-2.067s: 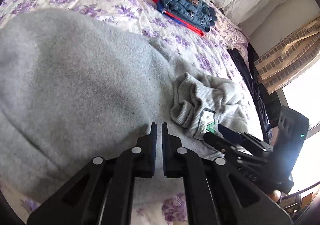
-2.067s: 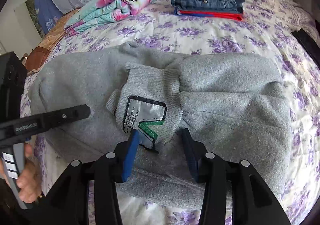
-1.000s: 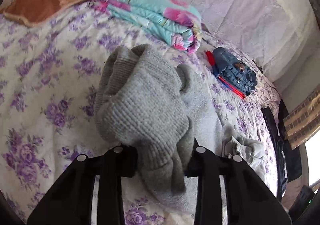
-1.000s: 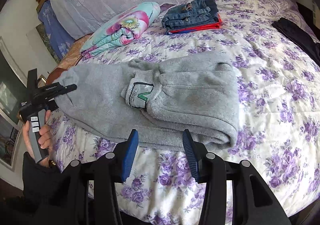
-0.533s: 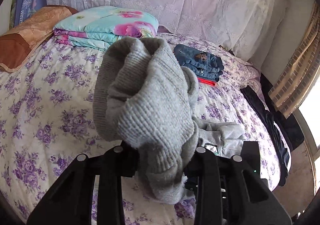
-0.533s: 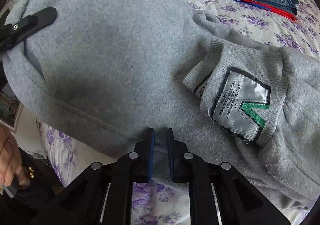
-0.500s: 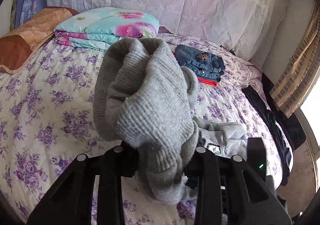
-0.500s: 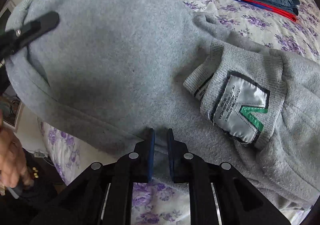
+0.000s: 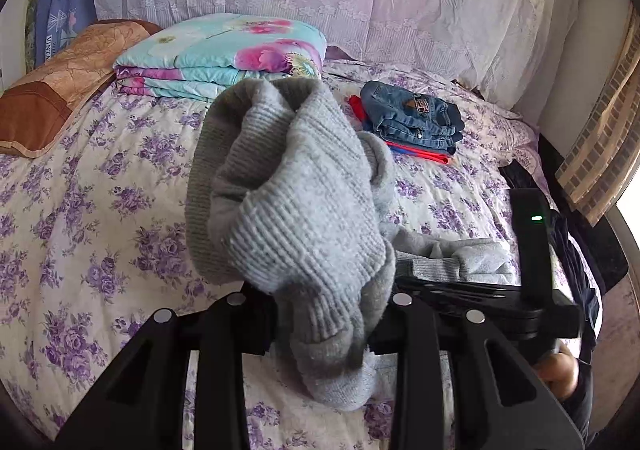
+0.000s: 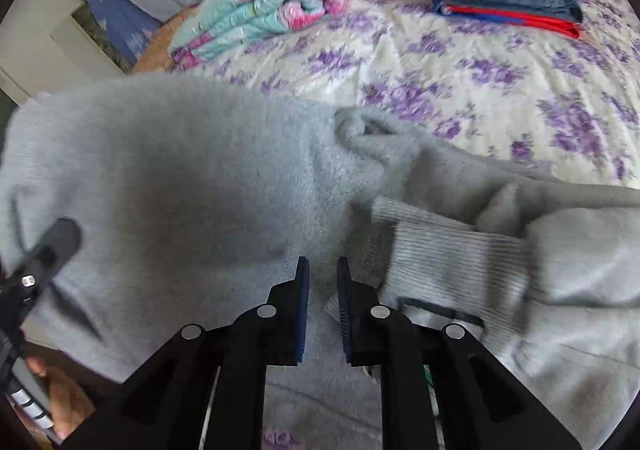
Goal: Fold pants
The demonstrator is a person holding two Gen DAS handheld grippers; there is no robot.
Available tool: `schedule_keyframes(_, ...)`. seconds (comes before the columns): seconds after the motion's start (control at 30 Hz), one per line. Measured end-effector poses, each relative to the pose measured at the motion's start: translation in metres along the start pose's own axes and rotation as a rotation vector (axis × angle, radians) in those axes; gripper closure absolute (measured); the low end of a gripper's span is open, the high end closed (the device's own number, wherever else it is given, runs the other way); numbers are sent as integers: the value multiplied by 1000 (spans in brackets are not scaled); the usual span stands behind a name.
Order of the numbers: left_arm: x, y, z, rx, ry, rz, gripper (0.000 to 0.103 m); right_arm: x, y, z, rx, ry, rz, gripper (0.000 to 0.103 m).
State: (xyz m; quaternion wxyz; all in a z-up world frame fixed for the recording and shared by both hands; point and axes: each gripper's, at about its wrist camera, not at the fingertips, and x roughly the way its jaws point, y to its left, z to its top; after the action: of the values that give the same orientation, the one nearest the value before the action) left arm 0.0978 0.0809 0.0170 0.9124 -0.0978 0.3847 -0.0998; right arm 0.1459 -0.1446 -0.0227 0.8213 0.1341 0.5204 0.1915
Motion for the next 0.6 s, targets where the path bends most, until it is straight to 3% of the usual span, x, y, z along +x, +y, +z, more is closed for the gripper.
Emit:
schedule_keyframes(0.13, 0, -18, 4, 33, 10, 52, 72, -91, -51, -31, 79, -180, 26, 85)
schedule_keyframes(0.23, 3, -41, 8, 70, 13, 82, 72, -142, -91, -65, 156, -282, -12, 79)
schedule_keyframes(0.37, 15, -93, 10, 169, 53, 87, 72, -175, -138, -100, 253, -336, -37, 79)
schedule_keyframes(0.47, 34, -148, -1, 270, 114, 49, 72, -191, -161, -121, 298, -365, -40, 79)
schedule_keyframes(0.6, 94, -222, -30, 388, 243, 48, 70, -194, -176, -132, 331, -376, -34, 79)
